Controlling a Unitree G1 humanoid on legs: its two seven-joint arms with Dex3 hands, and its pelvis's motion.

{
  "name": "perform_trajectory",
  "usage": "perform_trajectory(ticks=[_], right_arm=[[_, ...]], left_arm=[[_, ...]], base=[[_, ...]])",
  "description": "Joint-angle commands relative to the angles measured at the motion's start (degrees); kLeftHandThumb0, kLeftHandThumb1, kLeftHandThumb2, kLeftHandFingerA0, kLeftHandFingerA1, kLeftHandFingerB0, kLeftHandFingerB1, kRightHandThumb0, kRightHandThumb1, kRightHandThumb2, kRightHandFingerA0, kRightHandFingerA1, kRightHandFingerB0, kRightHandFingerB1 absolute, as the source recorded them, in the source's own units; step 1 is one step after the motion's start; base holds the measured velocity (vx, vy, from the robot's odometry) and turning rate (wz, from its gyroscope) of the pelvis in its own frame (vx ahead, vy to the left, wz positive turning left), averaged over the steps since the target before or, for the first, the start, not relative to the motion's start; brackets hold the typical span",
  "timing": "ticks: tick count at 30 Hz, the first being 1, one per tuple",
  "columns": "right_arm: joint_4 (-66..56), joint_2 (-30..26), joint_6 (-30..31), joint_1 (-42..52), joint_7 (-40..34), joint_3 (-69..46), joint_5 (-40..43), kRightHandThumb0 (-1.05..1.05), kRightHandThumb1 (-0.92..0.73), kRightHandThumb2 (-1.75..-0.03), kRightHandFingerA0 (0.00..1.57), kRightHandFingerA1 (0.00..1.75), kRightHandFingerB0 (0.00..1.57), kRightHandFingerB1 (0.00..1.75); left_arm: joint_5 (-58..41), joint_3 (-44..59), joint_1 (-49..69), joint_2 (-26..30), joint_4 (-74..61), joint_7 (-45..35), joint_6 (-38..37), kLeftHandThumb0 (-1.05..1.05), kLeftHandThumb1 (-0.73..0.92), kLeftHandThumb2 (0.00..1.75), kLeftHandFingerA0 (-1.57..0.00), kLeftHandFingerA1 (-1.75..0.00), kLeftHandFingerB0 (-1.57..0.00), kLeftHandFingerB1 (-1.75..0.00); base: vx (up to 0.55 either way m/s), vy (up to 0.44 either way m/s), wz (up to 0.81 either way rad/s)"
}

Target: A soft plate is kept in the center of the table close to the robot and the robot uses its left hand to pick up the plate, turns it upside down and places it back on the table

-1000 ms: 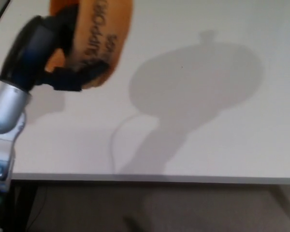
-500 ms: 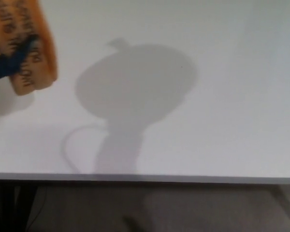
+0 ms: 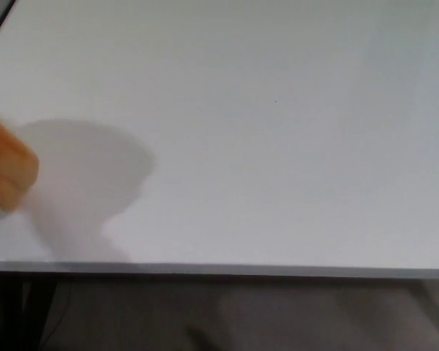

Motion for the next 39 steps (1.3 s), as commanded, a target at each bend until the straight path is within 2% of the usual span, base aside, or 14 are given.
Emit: perform_trajectory(ticks=[1, 3, 4, 10, 11, 14, 17, 19, 21, 23, 24, 29, 36, 39], right_arm=[[-0.5, -1.1, 0.6, 0.8, -0.8, -0.5, -0.3, -0.68, -0.86, -0.66, 0.51, 0.48, 0.35, 0.32], [-0.3, -0.8, 0.5, 0.6, -0.4, -0.5, 0.3, -0.68, -0.86, -0.66, 0.51, 0.49, 0.35, 0.32], [-0.2, -0.8, 0.4, 0.6, -0.5, -0.5, 0.2, -0.74, -0.73, -1.05, 0.46, 0.60, 0.28, 0.48], [0.3, -1.1, -0.1, 0.5, -0.8, -0.6, -0.4, -0.70, -0.70, -1.04, 0.44, 0.59, 0.26, 0.47], [0.1, -1.1, 0.0, 0.6, -0.7, -0.6, -0.2, -0.68, -0.86, -0.66, 0.50, 0.48, 0.34, 0.31], [-0.3, -0.9, 0.4, 0.8, -0.4, -0.7, 0.3, -0.73, -0.72, -1.05, 0.46, 0.60, 0.28, 0.48], [-0.8, -0.8, 0.8, 1.0, -0.8, -0.7, 0.2, -0.67, -0.86, -0.66, 0.50, 0.49, 0.35, 0.32], [-0.3, -0.9, 0.1, 0.9, -1.1, -0.7, -0.4, -0.67, -0.70, -1.05, 0.43, 0.59, 0.25, 0.48], [0.2, -0.9, 0.0, 0.7, -1.0, -0.6, -0.4, -0.67, -0.86, -0.66, 0.52, 0.48, 0.35, 0.31], [-0.6, -1.0, 1.0, 0.9, -0.7, -0.6, 0.0, -0.69, -0.70, -1.04, 0.43, 0.58, 0.26, 0.47], [-0.9, -0.9, 1.3, 1.0, -0.5, -0.7, 0.5, -0.67, -0.85, -0.66, 0.51, 0.48, 0.35, 0.32], [-0.9, -0.9, 1.1, 1.1, -0.7, -0.6, 0.1, -0.69, -0.70, -1.04, 0.45, 0.59, 0.27, 0.48], [-1.2, -1.0, 1.2, 1.1, -0.6, -0.6, 0.3, -0.67, -0.85, -0.66, 0.51, 0.48, 0.35, 0.31], [-0.7, -1.2, 0.8, 0.9, -0.6, -0.7, 0.1, -0.72, -0.73, -1.05, 0.46, 0.59, 0.29, 0.48]], left_arm=[[-24.0, 19.0, 0.9, -5.7, 12.5, 26.9, 23.6, -0.28, 0.60, 0.99, -1.36, -1.66, -0.66, -1.04], [-22.5, 18.5, 1.5, -6.9, 12.2, 26.2, 24.8, -0.27, 0.59, 0.90, -1.14, -1.75, -0.45, -0.85], [-20.9, 17.5, 1.8, -7.3, 12.3, 26.3, 26.0, -0.32, 0.63, 0.77, -1.12, -1.75, -0.58, -0.84], [-15.1, 11.6, 2.5, -7.0, 15.6, 22.0, 40.6, -0.36, 0.71, 0.77, -1.20, -1.60, -0.94, -0.98], [-15.7, 11.5, 3.0, -8.2, 14.4, 21.9, 40.1, -0.29, 0.64, 0.79, -1.17, -1.73, -0.87, -0.98], [-15.4, 9.4, 4.4, -12.2, 10.7, 21.1, 38.7, -0.26, 0.61, 0.75, -1.17, -1.75, -0.80, -0.98], [-13.1, 5.1, 5.4, -14.4, 7.9, 18.9, 38.5, -0.25, 0.58, 0.74, -1.16, -1.75, -0.56, -0.68], [-12.5, 2.5, 6.3, -16.6, 5.1, 18.4, 39.7, -0.30, 0.61, 0.64, -1.12, -1.75, -0.46, -0.98], [-11.5, -0.3, 7.1, -17.8, 3.1, 17.9, 41.1, -0.33, 0.64, 0.61, -1.12, -1.75, -0.68, -1.15], [-12.1, -1.1, 6.8, -19.7, 1.5, 20.0, 42.2, -0.30, 0.62, 0.60, -1.08, -1.75, -0.71, -0.91], [-12.4, -1.7, 6.5, -20.9, 0.7, 20.7, 42.8, -0.28, 0.63, 0.60, -1.07, -1.75, -0.75, -1.19], [-13.1, -5.9, 7.2, -23.8, -3.2, 19.8, 46.0, -0.29, 0.62, 0.60, -1.04, -1.75, -0.81, -1.46], [-11.4, -17.5, 8.9, -25.1, -6.4, 12.9, 51.0, -0.39, 0.42, 0.86, -1.30, -1.44, -1.06, -1.26], [-12.3, -22.5, 9.7, -24.6, -8.5, 9.9, 54.3, -0.42, 0.43, 0.85, -1.30, -1.46, -0.99, -1.25]], base=[[0.00, 0.000, 0.00], [0.00, 0.000, 0.00], [0.00, 0.000, 0.00], [0.00, 0.000, 0.00], [0.00, 0.000, 0.00], [0.00, 0.000, 0.00], [0.00, 0.000, 0.00], [0.00, 0.000, 0.00], [0.00, 0.000, 0.00], [0.00, 0.000, 0.00], [0.00, 0.000, 0.00], [0.00, 0.000, 0.00], [0.00, 0.000, 0.00], [0.00, 0.000, 0.00]])
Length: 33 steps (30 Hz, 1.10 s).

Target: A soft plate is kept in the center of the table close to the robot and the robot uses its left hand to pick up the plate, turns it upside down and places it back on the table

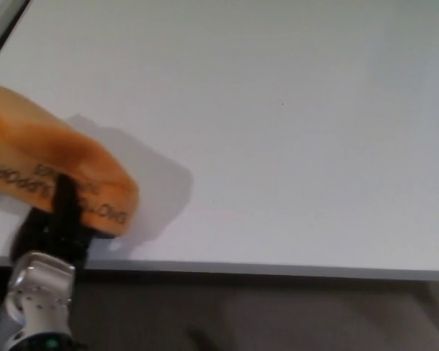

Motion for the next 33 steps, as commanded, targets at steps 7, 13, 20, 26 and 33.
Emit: perform_trajectory(ticks=[7, 13, 20, 26, 33], right_arm=[[-1.4, -1.2, 1.8, 1.2, -0.2, -0.7, 0.7, -0.66, -0.86, -0.66, 0.52, 0.49, 0.36, 0.32], [-0.3, -1.1, 0.8, 0.6, -0.7, -0.6, -0.1, -0.69, -0.86, -0.67, 0.51, 0.50, 0.35, 0.32], [-0.5, -1.3, 0.9, 0.6, -0.2, -0.7, 0.4, -0.67, -0.85, -0.66, 0.51, 0.48, 0.36, 0.31], [-0.3, -1.1, 0.3, 0.8, -0.1, -0.6, 0.3, -0.67, -0.85, -0.66, 0.52, 0.49, 0.35, 0.32], [-0.6, -1.2, 0.9, 0.8, -0.5, -0.6, 0.1, -0.67, -0.86, -0.66, 0.53, 0.50, 0.37, 0.33]], left_arm=[[-1.3, -24.1, 6.7, -4.2, -5.5, -4.0, 33.9, -0.44, 0.43, 0.85, -1.32, -1.47, -0.97, -1.24], [-2.0, -29.8, 7.5, -2.1, -10.5, -5.9, 35.8, -0.47, 0.44, 0.87, -1.33, -1.47, -1.02, -1.24], [-4.9, -28.7, 7.5, -2.1, -13.2, -4.8, 37.0, -0.45, 0.44, 0.85, -1.30, -1.46, -0.94, -1.23], [-6.9, -28.8, 8.0, -1.9, -14.1, -6.3, 37.8, -0.45, 0.46, 0.86, -1.29, -1.47, -0.91, -1.22], [-10.0, -30.0, 7.4, 0.9, -13.6, -14.0, 36.8, -0.43, 0.50, 0.89, -1.28, -1.44, -0.88, -1.16]], base=[[0.00, 0.000, 0.00], [0.00, 0.000, 0.00], [0.00, 0.000, 0.00], [0.00, 0.000, 0.00], [0.00, 0.000, 0.00]])
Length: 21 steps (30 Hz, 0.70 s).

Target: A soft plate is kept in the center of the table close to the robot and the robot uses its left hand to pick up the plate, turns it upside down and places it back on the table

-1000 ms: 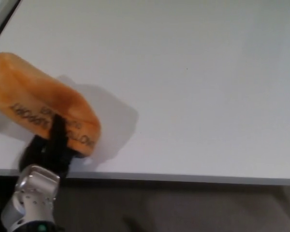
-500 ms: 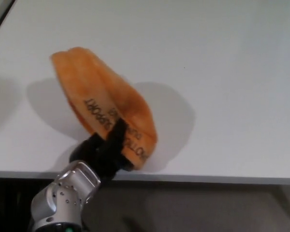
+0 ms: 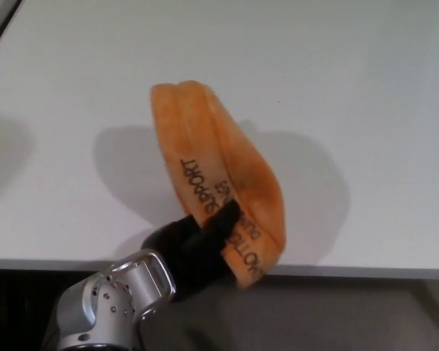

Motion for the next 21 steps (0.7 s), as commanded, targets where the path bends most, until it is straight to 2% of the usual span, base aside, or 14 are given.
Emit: perform_trajectory(ticks=[1, 2, 7, 8, 9, 10, 17, 19, 20, 21], right_arm=[[-0.1, -1.2, 0.4, 0.8, -0.4, -0.7, 0.1, -0.66, -0.85, -0.66, 0.53, 0.50, 0.38, 0.33], [-0.1, -1.2, 0.3, 0.7, -0.4, -0.7, 0.1, -0.69, -0.71, -1.04, 0.47, 0.61, 0.30, 0.49], [-0.6, -1.5, 0.8, 0.8, -0.8, -0.7, -0.4, -0.69, -0.70, -1.05, 0.47, 0.60, 0.28, 0.48], [-0.5, -1.4, 0.7, 0.8, -0.7, -0.7, -0.3, -0.68, -0.86, -0.66, 0.52, 0.49, 0.36, 0.31], [-0.4, -1.4, 0.6, 0.8, -0.7, -0.7, -0.2, -0.68, -0.86, -0.66, 0.52, 0.49, 0.36, 0.31], [-1.2, -1.2, 1.6, 1.3, -0.7, -0.7, 0.2, -0.71, -0.71, -1.04, 0.47, 0.60, 0.30, 0.48], [-0.2, -1.1, 1.5, 0.9, -0.1, -0.7, 0.9, -0.69, -0.69, -1.04, 0.47, 0.61, 0.30, 0.49], [-0.7, -1.1, 1.6, 1.3, -0.2, -0.7, 0.8, -0.70, -0.71, -1.04, 0.47, 0.60, 0.29, 0.48], [-0.3, -1.2, 1.5, 1.2, 0.1, -0.7, 0.9, -0.68, -0.85, -0.66, 0.53, 0.48, 0.35, 0.31], [-0.2, -1.2, 1.5, 1.2, 0.2, -0.7, 1.1, -0.69, -0.70, -1.03, 0.47, 0.59, 0.29, 0.48]], left_arm=[[-5.5, -1.4, 1.2, 2.8, -1.1, -8.3, 10.1, -0.44, 0.50, 0.89, -1.28, -1.44, -0.91, -1.18], [-5.6, -1.1, 1.1, 3.0, -1.3, -8.0, 10.1, -0.48, 0.49, 0.88, -1.30, -1.47, -0.91, -1.21], [-6.0, 0.2, 0.5, 5.1, -0.6, -9.5, 10.3, -0.47, 0.49, 0.89, -1.29, -1.45, -0.94, -1.21], [-5.9, 0.5, 0.5, 5.4, -0.9, -9.1, 10.2, -0.47, 0.49, 0.89, -1.29, -1.45, -0.95, -1.22], [-5.9, 0.7, 0.5, 5.5, -1.1, -9.0, 10.1, -0.47, 0.49, 0.89, -1.29, -1.45, -0.95, -1.22], [-5.8, 1.1, 0.7, 5.4, -1.5, -8.4, 9.9, -0.47, 0.48, 0.88, -1.28, -1.45, -0.94, -1.22], [-5.1, 3.5, 0.4, 4.5, -3.1, -5.1, 10.0, -0.48, 0.50, 0.91, -1.27, -1.44, -0.95, -1.21], [-4.3, 2.8, 0.8, 4.6, -3.9, -5.2, 9.3, -0.48, 0.52, 0.92, -1.27, -1.43, -0.94, -1.21], [-4.6, 3.5, 0.7, 4.3, -4.0, -4.6, 9.6, -0.48, 0.52, 0.93, -1.27, -1.43, -0.92, -1.20], [-4.5, 3.5, 0.7, 4.3, -4.1, -4.5, 9.5, -0.48, 0.52, 0.93, -1.27, -1.43, -0.92, -1.20]], base=[[0.00, 0.000, 0.00], [0.00, 0.000, 0.00], [0.00, 0.000, 0.00], [0.00, 0.000, 0.00], [0.00, 0.000, 0.00], [0.00, 0.000, 0.00], [0.00, 0.000, 0.00], [0.00, 0.000, 0.00], [0.00, 0.000, 0.00], [0.00, 0.000, 0.00]])
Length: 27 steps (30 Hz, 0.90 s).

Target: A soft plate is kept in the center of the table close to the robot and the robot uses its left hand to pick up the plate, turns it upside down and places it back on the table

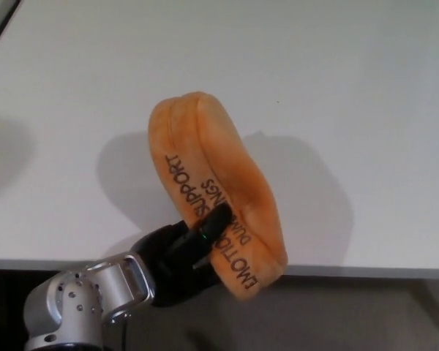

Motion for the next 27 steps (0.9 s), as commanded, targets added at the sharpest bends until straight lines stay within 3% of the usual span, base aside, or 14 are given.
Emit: perform_trajectory(ticks=[1, 6, 7, 8, 10, 13, 14, 15, 18, 19, 22, 24, 25, 27], right_arm=[[0.5, -0.7, 0.6, 0.1, 0.4, -0.5, 1.1, -0.69, -0.70, -1.03, 0.47, 0.60, 0.29, 0.48], [-0.6, -1.1, 0.7, 0.7, 0.1, -0.4, 0.3, -0.68, -0.71, -1.04, 0.45, 0.59, 0.27, 0.48], [-0.6, -0.9, 1.0, 0.6, 0.3, -0.5, 0.9, -0.67, -0.85, -0.66, 0.52, 0.48, 0.36, 0.32], [-0.6, -0.8, 1.0, 0.6, 0.2, -0.4, 0.8, -0.71, -0.72, -1.04, 0.46, 0.59, 0.28, 0.48], [-0.4, -0.8, 1.0, 0.6, 0.0, -0.5, 0.7, -0.66, -0.69, -1.04, 0.47, 0.60, 0.27, 0.48], [-0.1, -0.7, 0.6, 0.5, -0.2, -0.5, 0.4, -0.69, -0.71, -1.04, 0.47, 0.59, 0.29, 0.48], [-0.1, -0.8, 0.6, 0.3, -0.2, -0.5, 0.4, -0.66, -0.85, -0.66, 0.54, 0.49, 0.37, 0.32], [0.0, -0.8, 0.7, 0.1, -0.3, -0.5, 0.4, -0.69, -0.71, -1.04, 0.47, 0.60, 0.29, 0.48], [0.6, -0.7, 0.2, 0.2, 0.3, -0.5, 0.7, -0.69, -0.71, -1.04, 0.47, 0.60, 0.29, 0.48], [0.6, -0.7, 0.4, 0.2, 0.4, -0.5, 1.0, -0.67, -0.84, -0.66, 0.53, 0.49, 0.37, 0.32], [0.9, -0.9, 0.2, 0.4, 0.1, -0.4, 0.3, -0.70, -0.85, -0.66, 0.51, 0.49, 0.36, 0.33], [0.3, -0.9, 0.3, 0.8, -0.3, -0.4, -0.1, -0.73, -0.73, -1.05, 0.46, 0.59, 0.28, 0.47], [0.0, -0.9, 0.7, 0.9, -0.3, -0.3, 0.0, -0.67, -0.86, -0.66, 0.51, 0.47, 0.35, 0.32], [1.0, -1.0, 0.0, 0.4, -0.1, -0.4, 0.1, -0.67, -0.86, -0.66, 0.52, 0.47, 0.35, 0.31]], left_arm=[[0.4, 0.7, 0.6, -0.1, -1.3, 1.8, 0.7, -0.48, 0.53, 0.94, -1.26, -1.43, -0.92, -1.20], [-0.2, 2.6, 0.9, -1.2, -1.8, 3.1, 0.3, -0.47, 0.55, 0.95, -1.26, -1.42, -0.96, -1.21], [0.2, 2.6, 1.1, -1.4, -2.2, 3.5, -0.4, -0.47, 0.54, 0.95, -1.27, -1.42, -0.96, -1.21], [0.2, 3.0, 0.9, -1.3, -2.2, 3.6, -0.2, -0.47, 0.55, 0.96, -1.27, -1.42, -0.97, -1.21], [-0.4, 4.2, 0.3, -0.9, -1.9, 3.7, 0.5, -0.41, 0.71, 0.67, -0.97, -1.75, -0.82, -1.50], [-1.1, 6.0, -0.6, 0.2, -1.7, 4.1, 1.5, -0.41, 0.72, 0.62, -0.98, -1.75, -0.82, -1.54], [-1.1, 6.5, -1.1, 0.8, -1.7, 4.1, 1.8, -0.42, 0.74, 0.62, -0.99, -1.75, -0.82, -1.57], [-0.8, 6.5, -1.4, 1.4, -2.0, 3.9, 1.9, -0.41, 0.74, 0.62, -0.99, -1.75, -0.81, -1.58], [-1.0, 7.7, -1.6, 2.5, -2.9, 4.3, 2.8, -0.42, 0.73, 0.62, -0.99, -1.75, -0.80, -1.61], [-0.6, 7.9, -1.6, 2.7, -3.4, 4.9, 2.5, -0.42, 0.72, 0.62, -0.99, -1.75, -0.79, -1.61], [-0.6, 9.0, -2.1, 4.0, -3.7, 5.2, 2.6, -0.42, 0.73, 0.63, -0.98, -1.75, -0.76, -1.64], [0.1, 8.5, -2.3, 5.1, -3.3, 4.4, 2.2, -0.43, 0.74, 0.64, -0.99, -1.75, -0.77, -1.65], [0.7, 8.5, -2.3, 5.1, -3.6, 5.2, 1.7, -0.42, 0.73, 0.64, -0.99, -1.74, -0.79, -1.63], [1.5, 10.0, -3.0, 4.3, -4.4, 9.0, 1.0, -0.43, 0.71, 0.67, -1.00, -1.60, -0.86, -1.44]], base=[[0.00, 0.000, 0.00], [0.00, 0.000, 0.00], [0.00, 0.000, 0.00], [0.00, 0.000, 0.00], [0.00, 0.000, 0.00], [0.00, 0.000, 0.00], [0.00, 0.000, 0.00], [0.00, 0.000, 0.00], [0.00, 0.000, 0.00], [0.00, 0.000, 0.00], [0.00, 0.000, 0.00], [0.00, 0.000, 0.00], [0.00, 0.000, 0.00], [0.00, 0.000, 0.00]])
